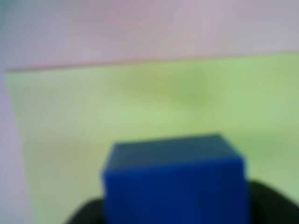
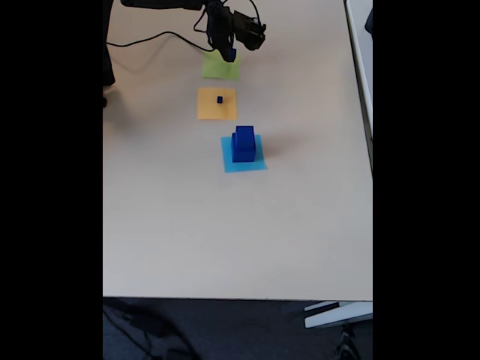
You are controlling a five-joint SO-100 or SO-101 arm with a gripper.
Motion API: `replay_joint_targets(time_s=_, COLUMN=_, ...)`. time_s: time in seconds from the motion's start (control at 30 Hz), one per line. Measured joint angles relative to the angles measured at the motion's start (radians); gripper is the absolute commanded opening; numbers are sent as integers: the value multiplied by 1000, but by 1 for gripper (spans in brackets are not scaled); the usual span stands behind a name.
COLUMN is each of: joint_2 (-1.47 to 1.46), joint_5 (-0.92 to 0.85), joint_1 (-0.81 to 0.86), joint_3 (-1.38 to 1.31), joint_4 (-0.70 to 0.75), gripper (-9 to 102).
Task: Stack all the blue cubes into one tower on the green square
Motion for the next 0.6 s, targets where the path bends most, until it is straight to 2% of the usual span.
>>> replay_joint_targets(time_s=0.4, joint_2=-2, joint_5=95, joint_1=-28, joint_3=61, joint_4=-23, gripper=0)
replay_joint_targets(time_s=0.6, joint_2=-2, joint_5=123, joint_1=-23, joint_3=72, joint_4=20, gripper=0)
